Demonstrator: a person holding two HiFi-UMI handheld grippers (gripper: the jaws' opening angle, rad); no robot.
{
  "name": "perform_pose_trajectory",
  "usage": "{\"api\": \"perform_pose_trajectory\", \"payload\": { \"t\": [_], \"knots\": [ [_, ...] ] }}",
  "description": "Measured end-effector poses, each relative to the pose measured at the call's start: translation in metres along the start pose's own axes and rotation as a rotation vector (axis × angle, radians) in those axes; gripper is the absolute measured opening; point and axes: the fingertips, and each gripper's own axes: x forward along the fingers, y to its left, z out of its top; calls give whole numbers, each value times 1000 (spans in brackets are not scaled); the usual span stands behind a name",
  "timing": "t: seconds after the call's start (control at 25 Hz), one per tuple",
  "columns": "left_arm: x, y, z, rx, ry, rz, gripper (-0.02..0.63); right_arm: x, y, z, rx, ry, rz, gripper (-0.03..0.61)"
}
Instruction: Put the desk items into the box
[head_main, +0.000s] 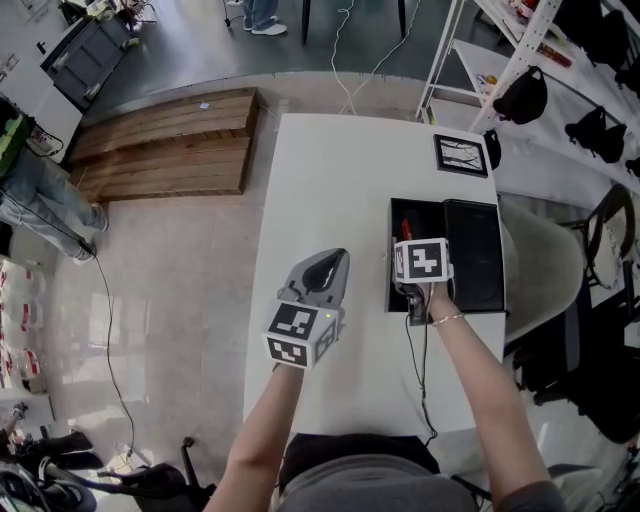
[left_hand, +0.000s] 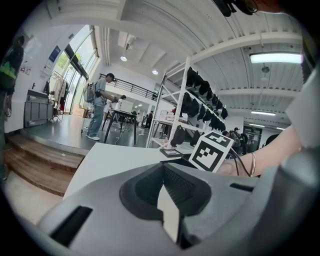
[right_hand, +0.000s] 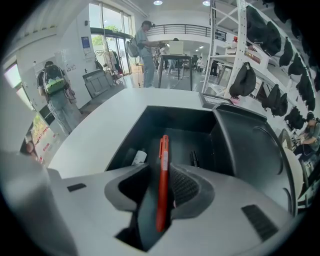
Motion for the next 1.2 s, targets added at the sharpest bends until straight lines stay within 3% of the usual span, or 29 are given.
{"api": "perform_pose_trajectory", "payload": {
  "t": [0.2, 0.56, 1.2],
  "knots": [
    [-1, 2, 2, 2, -3, 2, 6, -2, 8, 3, 10, -24, 32, 141],
    [-4, -2, 5, 6, -10, -4, 6, -19, 1, 15, -28, -105, -31, 141],
    [-10, -8, 13, 23, -25, -14, 6, -86, 22, 39, -14, -302, 46, 90]
  ]
}}
